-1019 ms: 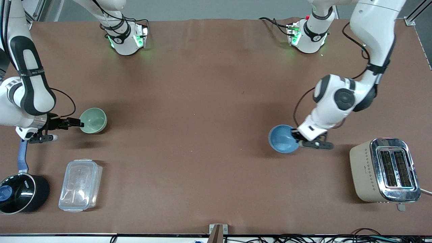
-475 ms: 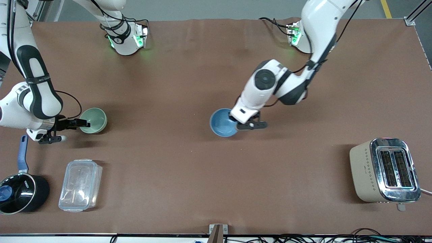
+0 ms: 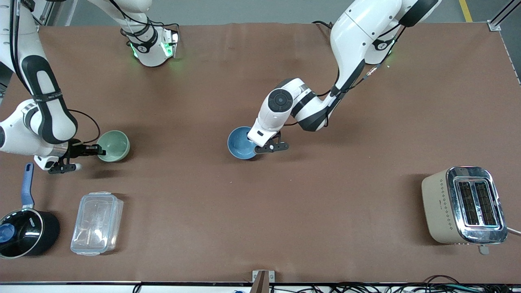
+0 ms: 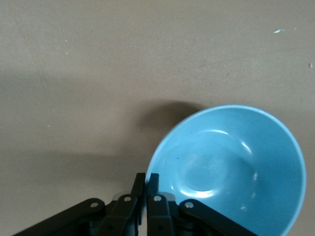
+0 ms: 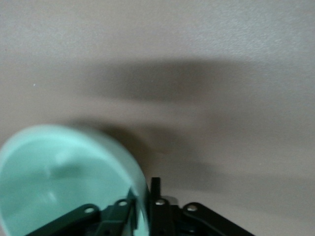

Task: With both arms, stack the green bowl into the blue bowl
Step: 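Release the blue bowl with the left gripper while the right gripper carries the green bowl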

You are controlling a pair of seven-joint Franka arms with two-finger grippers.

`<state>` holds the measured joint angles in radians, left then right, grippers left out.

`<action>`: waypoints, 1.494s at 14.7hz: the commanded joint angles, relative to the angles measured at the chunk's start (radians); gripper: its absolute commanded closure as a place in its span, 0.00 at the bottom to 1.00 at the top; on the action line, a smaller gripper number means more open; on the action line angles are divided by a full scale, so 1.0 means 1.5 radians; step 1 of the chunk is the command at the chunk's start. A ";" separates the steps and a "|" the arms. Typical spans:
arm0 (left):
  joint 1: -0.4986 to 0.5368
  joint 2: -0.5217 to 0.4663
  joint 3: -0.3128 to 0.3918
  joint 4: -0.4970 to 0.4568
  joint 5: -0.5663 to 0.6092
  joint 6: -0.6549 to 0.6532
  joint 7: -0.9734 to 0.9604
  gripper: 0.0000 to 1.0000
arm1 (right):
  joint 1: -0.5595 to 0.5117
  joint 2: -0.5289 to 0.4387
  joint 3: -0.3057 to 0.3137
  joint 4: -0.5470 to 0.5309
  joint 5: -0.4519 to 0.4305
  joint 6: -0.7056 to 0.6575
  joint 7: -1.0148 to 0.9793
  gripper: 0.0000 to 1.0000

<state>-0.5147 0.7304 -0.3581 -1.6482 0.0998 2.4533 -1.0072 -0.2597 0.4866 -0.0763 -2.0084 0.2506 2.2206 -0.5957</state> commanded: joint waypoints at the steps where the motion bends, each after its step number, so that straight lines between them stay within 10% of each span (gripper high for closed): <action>1: -0.008 0.002 0.007 0.014 0.009 0.004 -0.014 0.71 | 0.009 -0.048 0.005 -0.003 0.012 -0.046 0.024 1.00; 4: -0.001 -0.029 0.015 0.015 0.016 -0.003 -0.037 0.00 | 0.065 -0.113 0.004 0.019 0.008 -0.104 0.132 1.00; 12: 0.150 -0.204 0.023 0.117 0.059 -0.291 0.180 0.00 | 0.265 -0.149 0.005 0.118 0.009 -0.210 0.424 1.00; 22: 0.326 -0.413 0.041 0.108 -0.015 -0.510 0.521 0.00 | 0.510 -0.081 0.004 0.116 0.008 -0.017 0.535 1.00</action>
<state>-0.0276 0.1809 -0.3182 -1.4514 0.1077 1.7384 -0.3012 0.4429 0.3362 -0.0564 -1.8270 0.2548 2.1484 0.1564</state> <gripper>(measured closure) 0.000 0.956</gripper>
